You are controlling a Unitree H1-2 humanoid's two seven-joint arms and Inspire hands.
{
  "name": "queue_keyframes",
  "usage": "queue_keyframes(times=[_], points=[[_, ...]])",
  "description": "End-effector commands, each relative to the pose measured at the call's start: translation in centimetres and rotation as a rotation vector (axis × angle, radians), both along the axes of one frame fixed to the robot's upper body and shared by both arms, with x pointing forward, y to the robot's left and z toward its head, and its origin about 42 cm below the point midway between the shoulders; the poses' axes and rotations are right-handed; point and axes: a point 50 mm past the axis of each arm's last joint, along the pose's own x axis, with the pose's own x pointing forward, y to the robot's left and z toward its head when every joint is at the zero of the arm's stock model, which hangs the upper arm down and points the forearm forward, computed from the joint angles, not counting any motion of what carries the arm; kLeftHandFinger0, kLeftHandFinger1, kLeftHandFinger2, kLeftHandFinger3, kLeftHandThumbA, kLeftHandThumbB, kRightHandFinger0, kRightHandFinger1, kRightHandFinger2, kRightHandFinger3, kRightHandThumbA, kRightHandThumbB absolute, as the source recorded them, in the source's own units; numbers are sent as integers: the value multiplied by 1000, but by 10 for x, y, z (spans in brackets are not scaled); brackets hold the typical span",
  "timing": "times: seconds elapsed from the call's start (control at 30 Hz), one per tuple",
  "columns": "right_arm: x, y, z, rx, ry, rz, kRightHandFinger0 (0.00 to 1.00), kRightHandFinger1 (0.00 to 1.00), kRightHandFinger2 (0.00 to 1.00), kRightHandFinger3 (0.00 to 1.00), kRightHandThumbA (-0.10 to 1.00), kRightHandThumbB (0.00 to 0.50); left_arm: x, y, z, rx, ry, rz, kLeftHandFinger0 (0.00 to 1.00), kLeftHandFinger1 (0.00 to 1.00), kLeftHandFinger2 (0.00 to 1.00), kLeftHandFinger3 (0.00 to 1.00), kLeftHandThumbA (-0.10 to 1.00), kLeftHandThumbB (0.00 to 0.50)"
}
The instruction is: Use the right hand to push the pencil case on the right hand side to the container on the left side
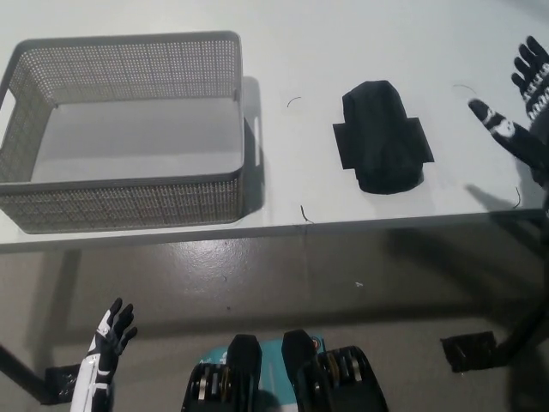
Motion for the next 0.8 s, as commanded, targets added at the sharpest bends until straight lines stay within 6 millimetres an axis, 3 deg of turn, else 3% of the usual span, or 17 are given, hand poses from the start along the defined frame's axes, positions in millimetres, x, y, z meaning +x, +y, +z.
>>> queue_keyframes(times=[0.0,0.3,0.4,0.77], points=[[30,7,33,26,-89,20,1000,1000,1000,1000,1000,263,-1,-1,12,10,-71,-27,1000,1000,1000,1000,1000,178],[74,35,41,56,8,81,1000,1000,1000,1000,1000,273,-4,-1,12,-2,-70,-26,1000,1000,1000,1000,1000,174],[83,45,39,145,51,112,1000,1000,1000,1000,1000,279,-4,-2,13,-7,-75,-33,1000,1000,1000,1000,1000,167],[92,76,20,280,181,188,1000,1000,1000,1000,1000,326,-5,-6,19,-7,-98,-43,1000,1000,1000,1000,1000,161]])
